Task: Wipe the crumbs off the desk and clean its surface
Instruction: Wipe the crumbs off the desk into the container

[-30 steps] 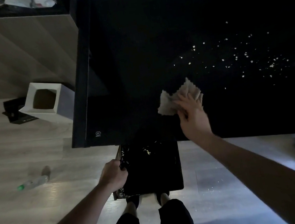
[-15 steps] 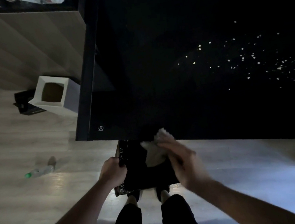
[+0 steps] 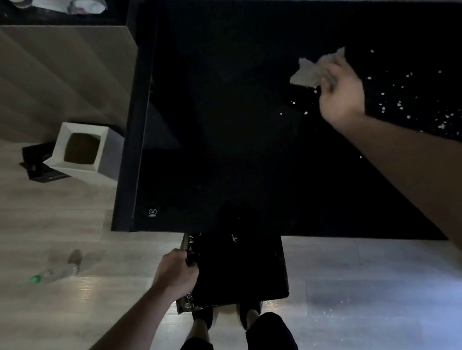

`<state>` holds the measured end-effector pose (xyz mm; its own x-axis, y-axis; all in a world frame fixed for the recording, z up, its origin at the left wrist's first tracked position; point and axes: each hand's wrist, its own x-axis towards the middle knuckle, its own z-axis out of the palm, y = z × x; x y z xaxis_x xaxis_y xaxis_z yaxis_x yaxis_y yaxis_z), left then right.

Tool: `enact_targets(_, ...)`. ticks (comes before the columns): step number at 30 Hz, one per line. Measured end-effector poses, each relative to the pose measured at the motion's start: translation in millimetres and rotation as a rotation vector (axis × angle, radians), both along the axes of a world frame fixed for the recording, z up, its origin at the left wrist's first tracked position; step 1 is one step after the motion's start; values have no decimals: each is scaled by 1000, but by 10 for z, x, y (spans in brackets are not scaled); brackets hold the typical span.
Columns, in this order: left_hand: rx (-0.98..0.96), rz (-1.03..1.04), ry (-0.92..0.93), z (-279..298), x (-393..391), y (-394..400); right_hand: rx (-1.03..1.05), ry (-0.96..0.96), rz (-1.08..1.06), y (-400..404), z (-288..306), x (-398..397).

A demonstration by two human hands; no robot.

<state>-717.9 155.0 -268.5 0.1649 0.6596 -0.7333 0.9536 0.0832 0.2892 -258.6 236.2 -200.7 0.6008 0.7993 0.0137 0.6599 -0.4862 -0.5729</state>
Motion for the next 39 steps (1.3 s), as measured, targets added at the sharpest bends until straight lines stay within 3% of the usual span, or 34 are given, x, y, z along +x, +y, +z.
enact_targets(5,-24,30,-19,-38,25,-39,-230,-95,-2,201,-224,-109)
enact_targets(10,-51,52,-8,-34,48,-89,-69,-169,244,-128,-317,-754)
enact_targets(19,-73,54,-9,39,135,-93,-38,212,491,-1401,-167,-2159)
enact_targets(24,-48,26,-16,39,157,-112,119,393,298,-1124,85,-1802)
enact_targets(28,-48,38,-26,2,141,-131,167,296,246,-546,207,-1259)
enact_targets(32,-55,26,-31,-26,125,-162,-36,6,369,-257,-150,-982)
enact_targets(34,-57,21,-26,-57,100,-185,-94,-78,358,-281,-322,-1023)
enact_targets(39,-69,27,-26,-116,-15,-221,1,-95,432,-689,-366,-1531)
